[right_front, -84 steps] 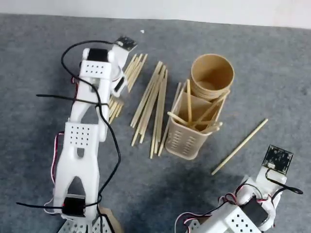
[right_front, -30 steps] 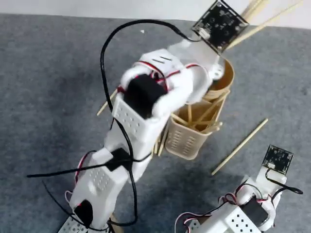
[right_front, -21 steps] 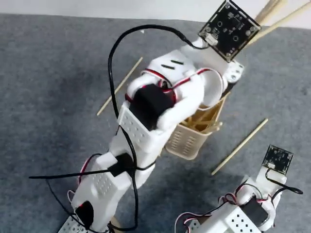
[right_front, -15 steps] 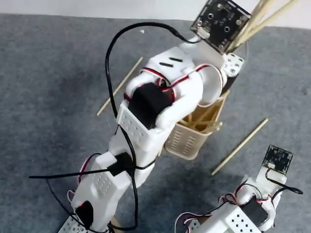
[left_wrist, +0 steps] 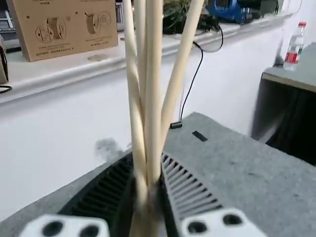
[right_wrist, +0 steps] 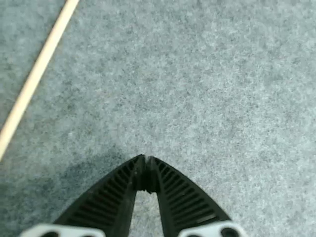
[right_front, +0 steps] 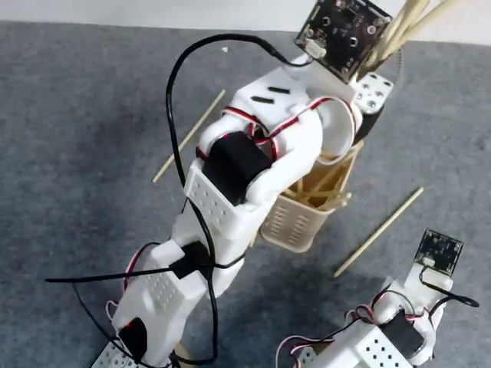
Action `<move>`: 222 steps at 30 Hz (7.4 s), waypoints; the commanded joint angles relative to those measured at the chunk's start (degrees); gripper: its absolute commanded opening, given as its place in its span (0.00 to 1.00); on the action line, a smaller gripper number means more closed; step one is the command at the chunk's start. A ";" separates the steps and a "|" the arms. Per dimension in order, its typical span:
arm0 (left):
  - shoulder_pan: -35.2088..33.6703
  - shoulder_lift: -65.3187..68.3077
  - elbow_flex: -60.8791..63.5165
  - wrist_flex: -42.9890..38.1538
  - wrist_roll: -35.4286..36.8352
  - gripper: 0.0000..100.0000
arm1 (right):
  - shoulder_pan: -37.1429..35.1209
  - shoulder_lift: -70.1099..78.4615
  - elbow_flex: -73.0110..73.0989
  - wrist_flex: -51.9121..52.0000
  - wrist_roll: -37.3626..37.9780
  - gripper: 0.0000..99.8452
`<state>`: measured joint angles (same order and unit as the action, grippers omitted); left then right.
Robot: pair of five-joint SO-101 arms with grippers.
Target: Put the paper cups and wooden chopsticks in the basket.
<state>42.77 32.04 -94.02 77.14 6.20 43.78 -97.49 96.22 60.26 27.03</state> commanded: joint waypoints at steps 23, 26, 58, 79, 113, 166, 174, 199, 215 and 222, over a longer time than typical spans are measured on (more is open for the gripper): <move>0.40 -2.59 -1.27 -3.60 1.58 0.09 | -0.48 -0.48 8.31 0.22 0.44 0.01; 0.40 -2.59 -1.27 -3.60 1.58 0.09 | -0.48 -0.48 8.31 0.22 0.44 0.01; -2.24 -2.59 -1.19 -3.16 1.41 0.09 | -0.48 -0.48 8.31 0.22 0.44 0.01; -4.88 -3.12 -1.27 -1.41 1.32 0.15 | -0.48 -0.48 8.31 0.22 0.44 0.01; -10.15 -7.52 -1.19 18.37 1.23 0.16 | -0.48 -0.48 8.31 0.22 0.44 0.01; -11.38 -7.78 3.91 24.53 -2.11 0.22 | -0.48 -0.48 8.31 0.13 0.44 0.01; -13.85 -12.18 -1.27 17.85 -6.33 0.22 | -0.48 -0.48 8.31 0.13 0.44 0.01; -45.93 -15.69 24.40 23.82 -0.70 0.22 | -0.22 -0.48 8.31 0.22 0.35 0.01; -48.40 -64.40 27.47 23.91 -2.90 0.22 | -0.13 -0.40 8.31 0.31 0.00 0.02; -48.04 -84.44 44.88 23.74 -2.90 0.22 | -0.22 -0.40 8.31 0.40 0.00 0.02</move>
<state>-5.14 -43.56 -59.74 100.97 3.91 43.78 -97.49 96.22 60.26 27.03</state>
